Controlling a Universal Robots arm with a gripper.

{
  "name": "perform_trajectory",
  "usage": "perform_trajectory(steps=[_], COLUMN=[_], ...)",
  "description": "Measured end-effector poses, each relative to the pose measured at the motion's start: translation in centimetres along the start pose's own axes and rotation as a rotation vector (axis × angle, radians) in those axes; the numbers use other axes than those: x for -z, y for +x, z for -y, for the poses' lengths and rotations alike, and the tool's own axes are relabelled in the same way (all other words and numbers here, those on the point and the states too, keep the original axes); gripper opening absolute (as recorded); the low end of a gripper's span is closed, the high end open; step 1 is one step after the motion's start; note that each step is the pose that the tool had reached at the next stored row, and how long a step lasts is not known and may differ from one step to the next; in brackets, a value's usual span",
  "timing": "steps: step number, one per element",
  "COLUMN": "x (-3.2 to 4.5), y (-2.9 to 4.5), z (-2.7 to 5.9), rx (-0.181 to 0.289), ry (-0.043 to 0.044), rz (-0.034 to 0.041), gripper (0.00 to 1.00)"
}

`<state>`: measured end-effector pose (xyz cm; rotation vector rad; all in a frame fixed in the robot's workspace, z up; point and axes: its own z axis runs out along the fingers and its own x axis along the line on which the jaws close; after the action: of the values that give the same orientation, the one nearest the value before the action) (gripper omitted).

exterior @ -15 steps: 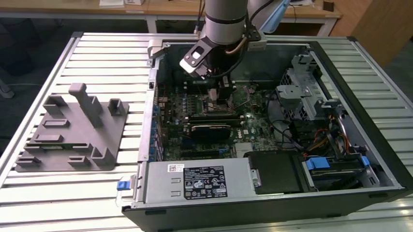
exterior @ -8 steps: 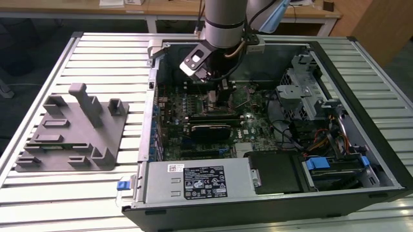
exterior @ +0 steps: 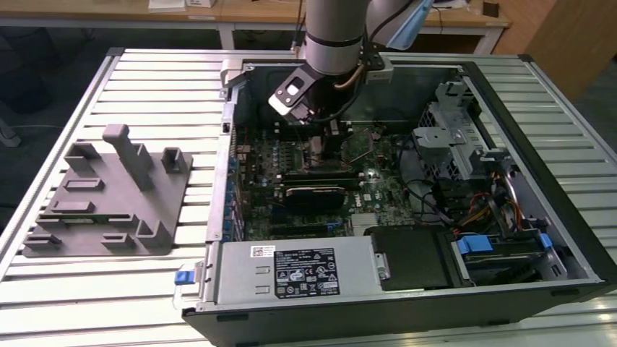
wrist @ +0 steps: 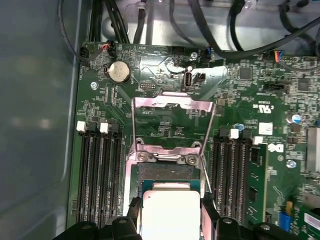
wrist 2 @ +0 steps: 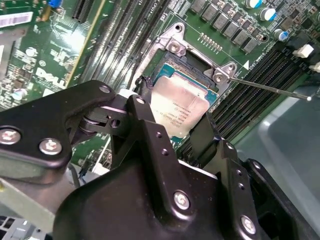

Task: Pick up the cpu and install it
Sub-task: 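Place the cpu into insertion slot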

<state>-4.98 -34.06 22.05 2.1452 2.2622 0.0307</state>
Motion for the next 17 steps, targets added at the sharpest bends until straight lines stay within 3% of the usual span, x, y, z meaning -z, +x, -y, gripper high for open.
perform_trajectory(steps=[10, 17], x=[-1.32, -1.63], y=[0.40, 0.40], z=[0.01, -0.03], rx=[0.000, -0.001], ry=[0.0083, 0.0095], rz=[0.0008, 0.0008], gripper=[0.55, 0.55])
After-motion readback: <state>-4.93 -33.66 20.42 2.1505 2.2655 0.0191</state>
